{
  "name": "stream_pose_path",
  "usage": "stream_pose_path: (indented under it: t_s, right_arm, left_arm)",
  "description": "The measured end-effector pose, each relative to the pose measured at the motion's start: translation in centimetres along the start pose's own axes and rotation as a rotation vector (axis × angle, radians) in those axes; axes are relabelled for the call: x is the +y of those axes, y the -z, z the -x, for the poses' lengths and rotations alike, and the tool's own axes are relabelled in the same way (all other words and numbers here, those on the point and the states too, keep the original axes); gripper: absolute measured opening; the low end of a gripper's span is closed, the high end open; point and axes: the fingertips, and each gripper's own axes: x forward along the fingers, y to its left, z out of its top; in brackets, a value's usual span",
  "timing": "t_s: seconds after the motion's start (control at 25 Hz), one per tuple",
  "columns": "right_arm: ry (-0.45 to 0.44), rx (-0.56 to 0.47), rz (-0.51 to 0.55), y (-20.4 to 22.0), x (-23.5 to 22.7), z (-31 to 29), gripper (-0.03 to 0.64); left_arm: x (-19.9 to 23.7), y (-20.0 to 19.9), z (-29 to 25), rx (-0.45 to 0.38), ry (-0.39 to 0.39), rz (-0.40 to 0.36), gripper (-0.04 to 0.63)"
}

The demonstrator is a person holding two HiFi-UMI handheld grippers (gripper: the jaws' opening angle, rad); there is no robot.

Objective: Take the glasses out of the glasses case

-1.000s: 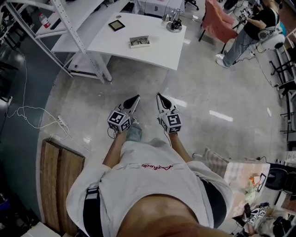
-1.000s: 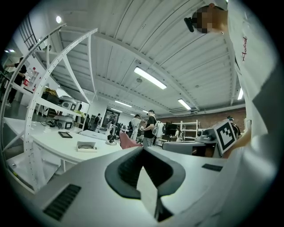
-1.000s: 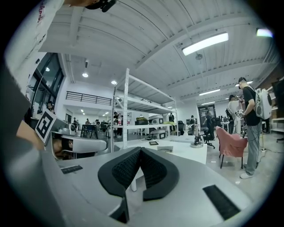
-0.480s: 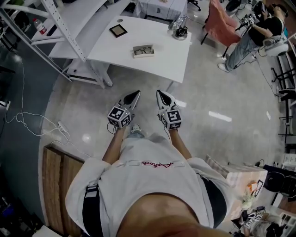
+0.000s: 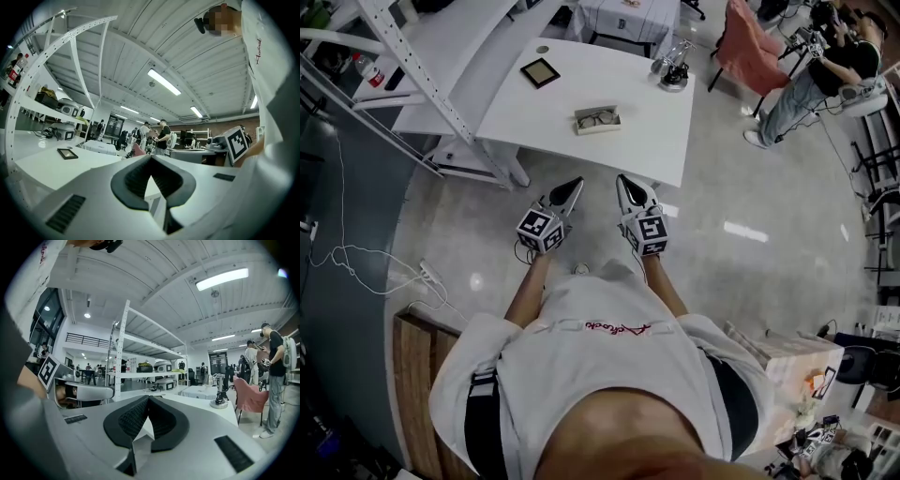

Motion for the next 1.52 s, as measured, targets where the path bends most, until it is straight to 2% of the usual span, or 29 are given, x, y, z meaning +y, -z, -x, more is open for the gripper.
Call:
stream_pose_path:
  t_s: [0.52,0.88,1.52]
  right_arm:
    - [0.021,0.073,-0.048,3.1,-2.3,-3.6,-0.005]
    - [-0.032,0.088,-0.058,3.6,-5.2,-8.9,-0.005]
    - [-0.160,0.056,-0.050,1.2,-12.8,-17.0,-0.005]
  left_arm:
    - [4.0,1.6,-2.7,0.057,0.021,0.036,0.026]
    - [8.3,2.0,-6.1,0.065,-0.043,0.063,0.026]
    - [12.7,-2.0,-15.5,0.043,-0.141,0.030,0.026]
